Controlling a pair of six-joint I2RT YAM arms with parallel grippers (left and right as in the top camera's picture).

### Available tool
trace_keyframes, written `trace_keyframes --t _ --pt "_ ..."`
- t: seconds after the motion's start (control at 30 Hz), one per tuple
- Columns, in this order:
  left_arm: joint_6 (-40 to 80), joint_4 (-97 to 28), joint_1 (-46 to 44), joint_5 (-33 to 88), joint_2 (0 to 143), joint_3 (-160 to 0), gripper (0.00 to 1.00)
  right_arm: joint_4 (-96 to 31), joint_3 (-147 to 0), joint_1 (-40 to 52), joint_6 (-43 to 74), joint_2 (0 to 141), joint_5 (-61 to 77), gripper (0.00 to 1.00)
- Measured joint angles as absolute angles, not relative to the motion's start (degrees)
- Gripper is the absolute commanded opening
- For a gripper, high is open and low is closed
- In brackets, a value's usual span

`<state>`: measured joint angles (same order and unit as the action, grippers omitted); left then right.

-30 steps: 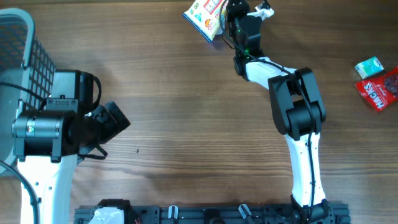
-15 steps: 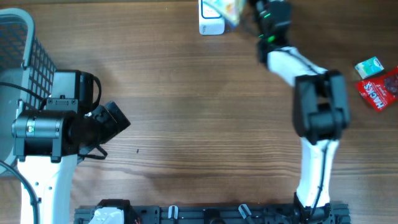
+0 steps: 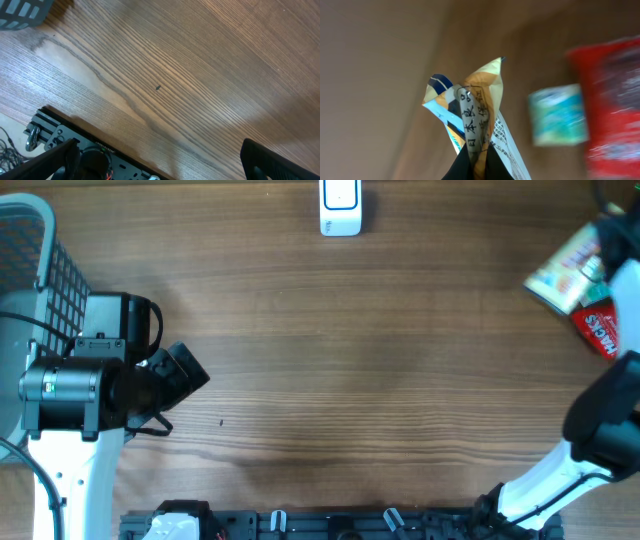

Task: Scan the item barcode

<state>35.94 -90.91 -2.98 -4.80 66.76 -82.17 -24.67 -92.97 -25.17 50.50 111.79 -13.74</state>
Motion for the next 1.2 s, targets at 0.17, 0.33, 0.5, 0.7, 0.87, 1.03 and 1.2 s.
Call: trace_keyframes --t 0.17,0.33,0.5,0.7,0.87,1.03,1.2 --pt "35.9 -90.9 -3.0 -4.8 66.8 -82.2 1.00 -24.9 -93.0 -33.5 41.7 112.8 -11.3 0.77" --pt "35.9 -90.9 -3.0 -4.8 66.8 -82.2 1.00 -24.0 -93.0 -35.0 29.1 112.8 -9.0 1.00" --pt "35.9 -90.9 -3.0 -4.8 66.8 -82.2 1.00 -23.9 -93.0 -35.0 22.7 111.3 -9.0 1.00" --pt "35.9 -90.9 -3.0 -4.8 66.8 -82.2 1.00 -24.4 -92.8 -35.0 24.7 95.3 1.7 1.00" --pt "35.9 -91.0 -3.0 -4.8 66.8 -82.2 1.00 -41.5 -93.6 -34.4 27.2 82.8 19.5 1.00" --pt "35.9 -91.0 -3.0 -4.8 66.8 -82.2 1.00 -63.3 -93.0 -29.8 24.0 81.3 24.7 1.00" --pt "35.9 -91.0 -3.0 -4.8 66.8 -82.2 1.00 -69.1 -86.7 -17.8 16.5 81.3 25.9 1.00"
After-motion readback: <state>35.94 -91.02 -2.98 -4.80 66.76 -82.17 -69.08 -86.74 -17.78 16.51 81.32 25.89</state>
